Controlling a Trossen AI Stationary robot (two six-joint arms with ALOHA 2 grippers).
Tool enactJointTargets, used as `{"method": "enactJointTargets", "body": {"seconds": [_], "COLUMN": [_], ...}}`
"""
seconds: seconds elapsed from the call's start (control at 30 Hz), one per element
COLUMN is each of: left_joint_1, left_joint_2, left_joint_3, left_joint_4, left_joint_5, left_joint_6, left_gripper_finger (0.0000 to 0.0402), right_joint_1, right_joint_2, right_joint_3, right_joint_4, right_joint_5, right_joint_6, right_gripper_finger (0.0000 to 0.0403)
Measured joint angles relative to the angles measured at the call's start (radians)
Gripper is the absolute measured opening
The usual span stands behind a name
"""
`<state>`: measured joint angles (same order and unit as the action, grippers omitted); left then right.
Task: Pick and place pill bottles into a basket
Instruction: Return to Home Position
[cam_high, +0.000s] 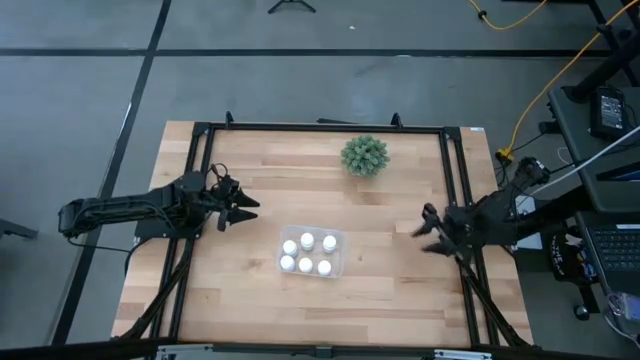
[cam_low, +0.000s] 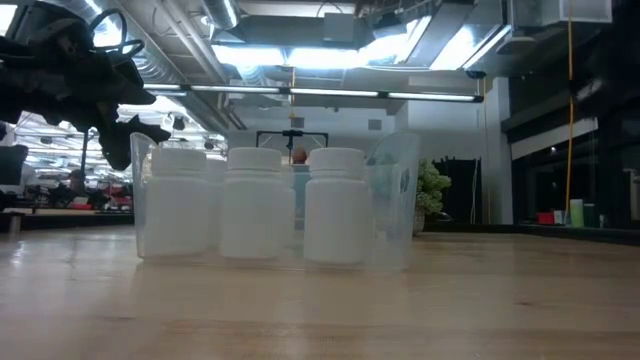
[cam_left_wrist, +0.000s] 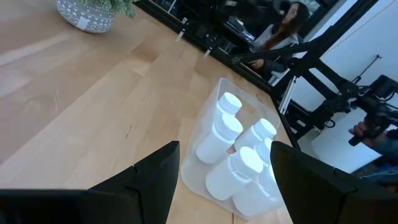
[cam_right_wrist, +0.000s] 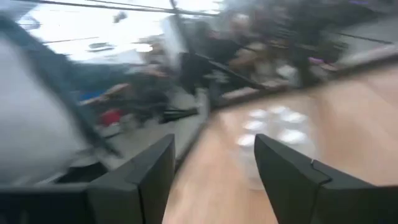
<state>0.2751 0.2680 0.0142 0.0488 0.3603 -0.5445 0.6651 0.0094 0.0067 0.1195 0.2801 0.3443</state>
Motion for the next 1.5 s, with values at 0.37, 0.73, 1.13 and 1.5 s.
{"method": "enactJointTargets", "body": {"seconds": [0.37,0.73,1.13,1.5], "left_joint_1": [0.000,-0.121,-0.242,-0.242], "left_joint_2": [-0.142,-0.267,-0.267,-0.267], "left_joint_3": [-0.006,-0.006,-0.006,-0.006], "left_joint_4": [0.014,0.136,0.126,0.127], "left_joint_5": [-0.002,0.002,0.024,0.024], "left_joint_6": [-0.001,0.000,0.000,0.000], "left_gripper_finger": [0.0244,0.0244,0.0244,0.0244], "right_joint_1": [-0.010,-0.124,-0.311,-0.409], "right_joint_2": [-0.008,-0.007,-0.008,-0.008], "right_joint_3": [0.000,0.000,0.000,0.000], "right_joint_4": [0.120,0.075,0.086,0.079], "right_joint_5": [-0.403,-0.480,-0.576,-0.848], "right_joint_6": [-0.175,-0.247,-0.242,-0.196], "right_gripper_finger": [0.0222,0.0222,0.0222,0.0222]}}
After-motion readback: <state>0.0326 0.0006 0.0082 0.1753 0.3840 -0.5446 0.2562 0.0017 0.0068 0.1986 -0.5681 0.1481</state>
